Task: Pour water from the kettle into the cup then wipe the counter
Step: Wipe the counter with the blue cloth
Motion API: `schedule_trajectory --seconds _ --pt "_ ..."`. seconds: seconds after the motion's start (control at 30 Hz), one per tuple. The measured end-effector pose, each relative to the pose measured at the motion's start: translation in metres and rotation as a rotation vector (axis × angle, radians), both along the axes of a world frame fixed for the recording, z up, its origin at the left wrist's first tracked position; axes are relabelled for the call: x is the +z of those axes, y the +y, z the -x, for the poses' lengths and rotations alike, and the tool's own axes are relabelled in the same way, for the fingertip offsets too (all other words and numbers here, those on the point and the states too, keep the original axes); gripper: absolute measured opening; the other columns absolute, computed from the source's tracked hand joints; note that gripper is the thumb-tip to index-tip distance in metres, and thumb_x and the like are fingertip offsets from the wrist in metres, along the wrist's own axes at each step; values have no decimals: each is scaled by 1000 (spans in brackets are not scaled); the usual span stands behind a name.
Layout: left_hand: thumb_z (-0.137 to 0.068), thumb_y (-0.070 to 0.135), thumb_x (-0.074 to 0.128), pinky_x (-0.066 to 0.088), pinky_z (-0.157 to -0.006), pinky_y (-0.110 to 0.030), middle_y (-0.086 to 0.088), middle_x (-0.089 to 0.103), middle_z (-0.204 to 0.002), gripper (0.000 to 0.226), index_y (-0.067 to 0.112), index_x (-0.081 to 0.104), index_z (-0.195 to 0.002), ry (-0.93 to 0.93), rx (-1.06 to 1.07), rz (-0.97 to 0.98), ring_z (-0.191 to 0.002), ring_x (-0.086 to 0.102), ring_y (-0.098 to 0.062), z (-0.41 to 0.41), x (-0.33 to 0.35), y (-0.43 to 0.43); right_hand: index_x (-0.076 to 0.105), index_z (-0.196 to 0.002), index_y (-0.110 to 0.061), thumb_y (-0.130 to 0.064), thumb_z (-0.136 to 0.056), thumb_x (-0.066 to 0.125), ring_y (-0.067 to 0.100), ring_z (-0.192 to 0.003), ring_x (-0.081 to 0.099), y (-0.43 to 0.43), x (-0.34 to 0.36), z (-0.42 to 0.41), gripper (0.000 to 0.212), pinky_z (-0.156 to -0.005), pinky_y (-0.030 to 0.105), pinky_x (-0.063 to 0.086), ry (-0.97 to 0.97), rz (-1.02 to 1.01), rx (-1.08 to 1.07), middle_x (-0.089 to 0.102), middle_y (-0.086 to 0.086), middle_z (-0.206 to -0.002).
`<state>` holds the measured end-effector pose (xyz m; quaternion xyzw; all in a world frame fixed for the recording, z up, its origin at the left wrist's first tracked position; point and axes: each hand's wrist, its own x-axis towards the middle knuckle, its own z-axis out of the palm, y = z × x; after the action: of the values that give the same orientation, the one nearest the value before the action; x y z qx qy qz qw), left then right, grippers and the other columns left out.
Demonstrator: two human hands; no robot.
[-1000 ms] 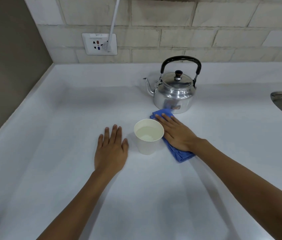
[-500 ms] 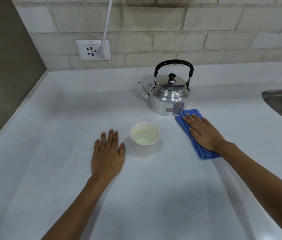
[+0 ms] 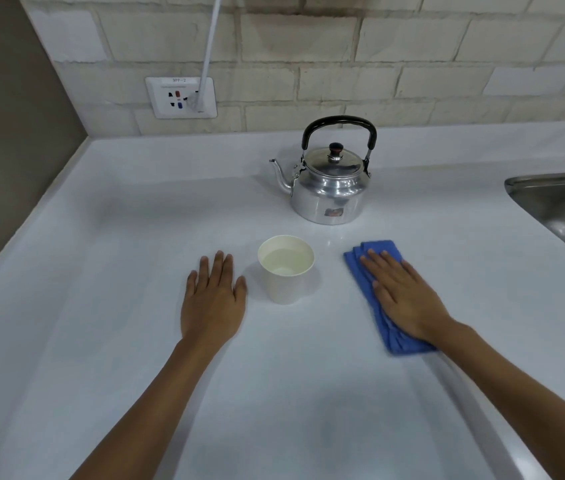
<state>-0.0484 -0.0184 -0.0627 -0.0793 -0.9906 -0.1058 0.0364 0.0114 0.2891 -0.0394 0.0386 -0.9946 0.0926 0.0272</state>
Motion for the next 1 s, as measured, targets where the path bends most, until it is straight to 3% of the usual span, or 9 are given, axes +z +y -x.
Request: schedule_trajectory --seconds 0.2,0.33,0.47,0.57,0.67,0.77,0.83,0.93,1.0 --pt "-96 38 14 3 -116 -39 -3 5 -157 55 15 5 -145 -1 -7 -6 -143 0 -22 1 1 1 5 -147 -21 -26 -100 20 15 -144 -1 -1 0 15 50 -118 35 1 -47 -47 -182 3 -1 -158" --pt "-96 37 14 4 -116 -39 -3 6 -157 55 14 6 -145 9 4 1 -143 1 -23 0 0 1 4 -147 -22 -28 -100 22 14 -144 -3 -32 -3 -24 51 -118 34 -2 -8 -41 -115 2 -3 -157" --pt "-96 37 15 4 -116 -39 -3 7 -157 55 14 7 -145 9 24 -5 -143 2 -24 0 1 4 7 -147 -20 -35 -94 7 14 -142 -7 -82 -2 -69 55 -117 33 -4 23 -39 -18 2 -6 -154" --pt "-96 36 16 3 -116 -38 -3 5 -157 54 14 7 -145 -5 21 -11 -143 1 -23 0 3 3 -6 -146 -23 -35 -97 7 14 -140 -17 -100 -3 -77 53 -117 33 -10 6 -41 5 -11 -9 -153" --pt "-97 33 24 1 -116 -34 -3 10 -156 53 12 12 -145 -42 22 -190 -143 3 -19 -3 13 1 -6 -145 -26 -32 -100 17 3 -138 -19 -94 1 -70 51 -115 27 -13 -17 110 19 -9 -12 -154" --pt "-96 24 36 9 -116 -32 -6 26 -152 47 10 30 -140 56 57 -482 -141 17 -19 -21 29 -2 13 -147 -23 -27 -101 24 1 -140 0 -71 12 -53 48 -113 24 -5 44 367 -50 12 -8 -156" --pt "-95 19 42 17 -112 -24 -1 35 -147 41 13 42 -135 190 56 -632 -136 26 -16 -39 43 -1 16 -146 -20 -26 -101 24 9 -142 6 -47 14 -37 47 -115 30 0 95 343 -119 16 -2 -155" --pt "-92 13 48 16 -101 -1 8 46 -130 36 15 51 -127 361 -88 -735 -124 32 -8 -71 70 22 13 -147 -16 -26 -101 20 15 -143 5 -18 11 -10 47 -117 35 4 29 250 -180 12 2 -157" --pt "-89 14 46 17 -102 -1 7 48 -124 38 12 52 -126 326 -249 -731 -121 35 -8 -90 79 49 10 -147 -14 -25 -102 19 16 -144 3 -9 4 4 48 -117 36 5 -10 204 -201 9 2 -157"
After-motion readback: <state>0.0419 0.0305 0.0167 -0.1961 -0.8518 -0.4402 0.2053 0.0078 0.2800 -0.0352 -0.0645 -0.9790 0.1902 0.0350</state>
